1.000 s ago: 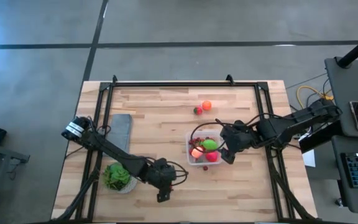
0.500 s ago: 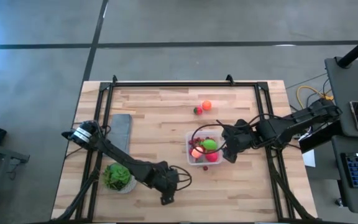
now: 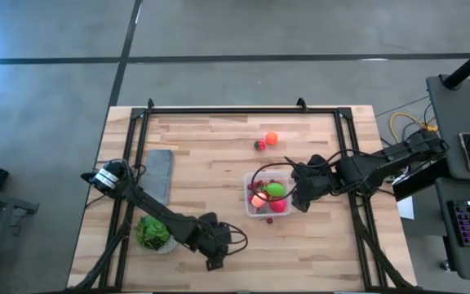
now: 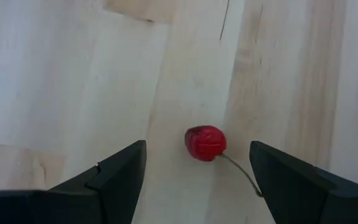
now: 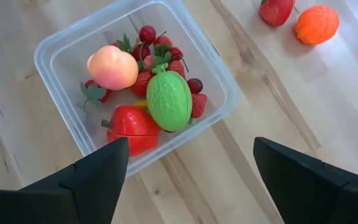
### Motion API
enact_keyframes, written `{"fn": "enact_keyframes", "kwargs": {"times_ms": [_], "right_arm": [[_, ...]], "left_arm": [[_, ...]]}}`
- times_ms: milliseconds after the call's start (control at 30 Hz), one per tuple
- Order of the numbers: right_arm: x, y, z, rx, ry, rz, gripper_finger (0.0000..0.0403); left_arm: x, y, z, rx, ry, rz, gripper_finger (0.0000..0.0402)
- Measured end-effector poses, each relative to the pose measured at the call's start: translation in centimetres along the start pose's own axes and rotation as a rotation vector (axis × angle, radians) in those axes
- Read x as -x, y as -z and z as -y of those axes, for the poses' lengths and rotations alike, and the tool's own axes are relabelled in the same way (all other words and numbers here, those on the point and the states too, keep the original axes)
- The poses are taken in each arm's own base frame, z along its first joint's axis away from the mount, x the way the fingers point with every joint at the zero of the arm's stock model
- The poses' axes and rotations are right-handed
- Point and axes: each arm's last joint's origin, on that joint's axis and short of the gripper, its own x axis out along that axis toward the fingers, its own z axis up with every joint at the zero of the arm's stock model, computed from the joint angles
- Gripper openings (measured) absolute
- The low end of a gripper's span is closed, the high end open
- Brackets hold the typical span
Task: Pick and placing Produce into tupperware
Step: Put the bottom cherry into the transparent bin
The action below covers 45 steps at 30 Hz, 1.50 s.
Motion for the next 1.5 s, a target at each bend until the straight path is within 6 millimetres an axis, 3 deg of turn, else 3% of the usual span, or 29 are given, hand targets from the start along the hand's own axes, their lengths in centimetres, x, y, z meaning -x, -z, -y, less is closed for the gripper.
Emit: {"fn": "enact_keyframes", "kwargs": {"times_ms": [333,733,1367,1500], "right_arm": [[0.0,0.0,0.0,-0.022,-0.001,0.001,0.0330],[0.0,0.0,0.0,-0.063,-0.002,0.002,0.0329],[0.0,0.0,0.0,-0.082,-0.004,0.000,0.0329],[0.0,0.0,0.0,-0.082,-0.004,0.000,0.0329]], "left_arm": [[-0.4,0.5,-0.4,-0.006,-0.012,-0.014,0.0268],[-0.4,0.1,0.2,-0.016,0.051,0.052,0.0179],[-2.1,0.7,0.6,-0.023,0.029,0.040,0.0175],[-2.1,0.8,0.6,-0.028,0.020,0.031,0.0154]]}}
